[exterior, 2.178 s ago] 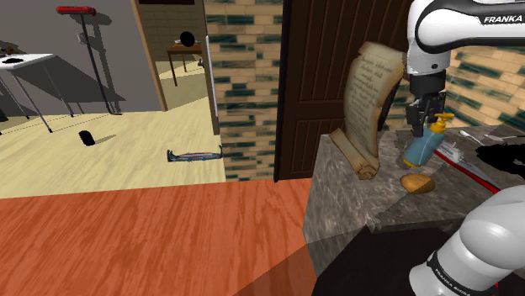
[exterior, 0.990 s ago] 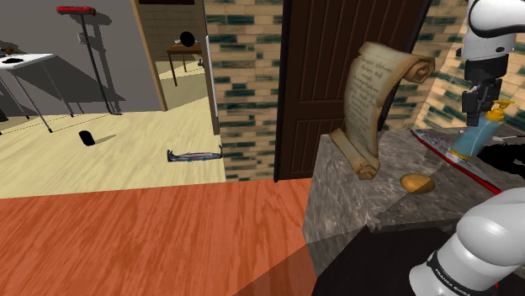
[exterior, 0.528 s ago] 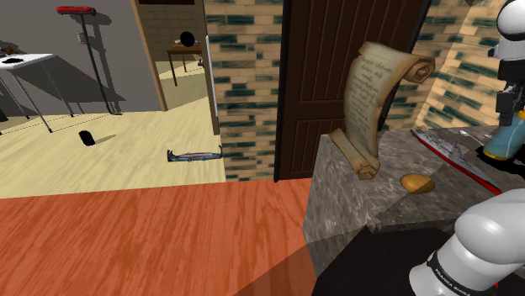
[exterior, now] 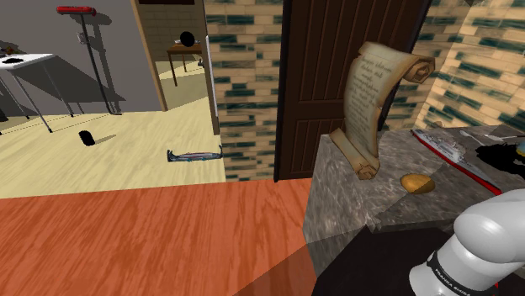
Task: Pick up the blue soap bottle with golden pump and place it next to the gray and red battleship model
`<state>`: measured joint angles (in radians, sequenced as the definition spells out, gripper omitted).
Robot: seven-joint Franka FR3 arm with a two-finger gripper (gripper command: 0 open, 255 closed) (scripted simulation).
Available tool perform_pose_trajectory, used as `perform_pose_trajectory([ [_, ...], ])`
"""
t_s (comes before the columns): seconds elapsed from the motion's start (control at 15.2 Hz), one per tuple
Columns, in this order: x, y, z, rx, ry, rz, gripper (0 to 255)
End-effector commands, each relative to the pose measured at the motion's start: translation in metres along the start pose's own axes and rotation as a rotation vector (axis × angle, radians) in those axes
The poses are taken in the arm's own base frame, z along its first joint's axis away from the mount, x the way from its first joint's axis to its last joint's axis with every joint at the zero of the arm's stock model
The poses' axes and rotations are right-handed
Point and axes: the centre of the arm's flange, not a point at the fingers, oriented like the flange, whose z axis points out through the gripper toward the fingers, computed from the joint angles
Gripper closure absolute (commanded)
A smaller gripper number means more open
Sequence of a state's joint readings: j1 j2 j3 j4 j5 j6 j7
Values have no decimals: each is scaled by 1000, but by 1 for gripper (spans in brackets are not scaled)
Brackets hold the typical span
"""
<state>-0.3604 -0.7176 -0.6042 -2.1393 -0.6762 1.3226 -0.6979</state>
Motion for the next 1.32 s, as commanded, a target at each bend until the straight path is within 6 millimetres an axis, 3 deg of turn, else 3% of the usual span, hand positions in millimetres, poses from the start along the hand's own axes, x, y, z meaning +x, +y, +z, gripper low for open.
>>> perform_pose_trajectory([
  [0.0,-12,24,6,-1,0,-1,255],
  [0.07,-20,40,11,-1,0,-1,255],
  [1.25,11,31,100,-1,0,-1,255],
])
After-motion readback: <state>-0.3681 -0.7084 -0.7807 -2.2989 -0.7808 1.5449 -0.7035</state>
